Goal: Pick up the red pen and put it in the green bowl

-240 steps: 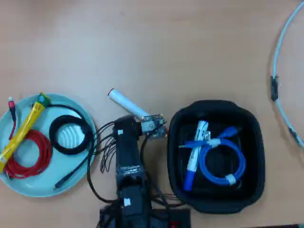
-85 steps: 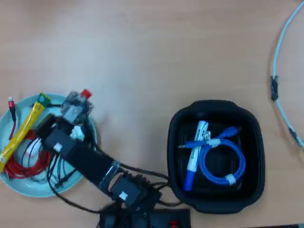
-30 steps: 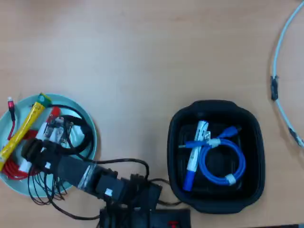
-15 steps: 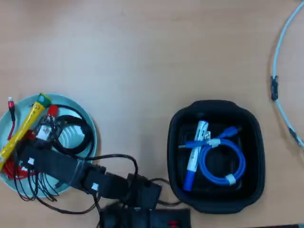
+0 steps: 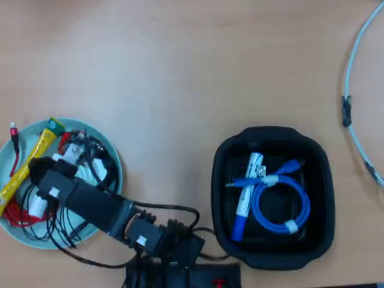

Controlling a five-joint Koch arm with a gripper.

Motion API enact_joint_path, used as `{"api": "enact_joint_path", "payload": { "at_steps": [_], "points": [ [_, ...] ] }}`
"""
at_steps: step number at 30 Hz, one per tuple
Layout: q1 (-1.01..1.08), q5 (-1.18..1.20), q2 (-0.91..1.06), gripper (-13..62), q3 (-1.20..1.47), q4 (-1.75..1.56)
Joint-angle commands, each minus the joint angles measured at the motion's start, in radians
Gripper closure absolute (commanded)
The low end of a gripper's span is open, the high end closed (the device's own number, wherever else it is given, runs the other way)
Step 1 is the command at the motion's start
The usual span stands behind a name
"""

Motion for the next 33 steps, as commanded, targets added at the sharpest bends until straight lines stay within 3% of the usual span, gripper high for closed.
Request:
{"api": "enact_joint_path", "payload": {
  "at_steps": [1, 8, 12, 19, 24, 33],
  "points": [
    [0.067, 0.006, 0.075, -7.7, -0.072, 0.005],
    [0.425, -0.015, 0.074, -7.7, -0.041, 0.014],
    [0.574, -0.17, 0.066, -7.7, 0.017, 0.003],
    [0.788, -0.27, 0.087, -7.7, 0.347, -0.222],
    [0.859, -0.267, 0.209, -7.7, 0.635, -0.476],
    [0.927, -0.252, 0.594, -7.7, 1.019, -0.712]
  ]
}}
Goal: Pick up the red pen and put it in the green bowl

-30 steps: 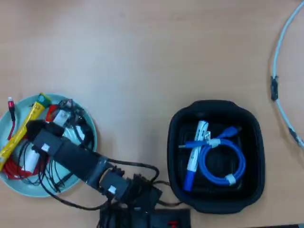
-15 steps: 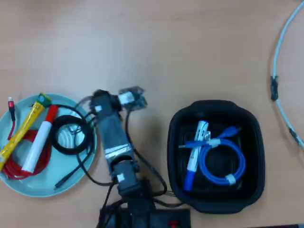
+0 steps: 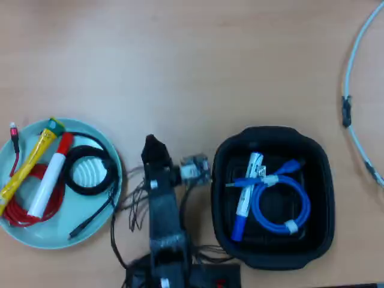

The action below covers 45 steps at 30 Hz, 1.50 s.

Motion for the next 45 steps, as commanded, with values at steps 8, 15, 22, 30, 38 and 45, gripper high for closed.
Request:
{"api": "enact_joint_path", "payload": {
  "at_steps": [8, 15, 22, 30, 38, 45],
  "points": [
    [0.104, 0.086, 0.301, -7.7, 0.265, -0.258],
    [0.225, 0.087, 0.403, -7.7, 0.466, -0.383],
    [0.232, 0.084, 0.402, -7.7, 0.563, -0.451],
    [0.224, 0.086, 0.4, -7.7, 0.66, -0.482],
    [0.222, 0.084, 0.403, -7.7, 0.739, -0.483],
    [0.222, 0.084, 0.403, -7.7, 0.739, -0.482]
  ]
}}
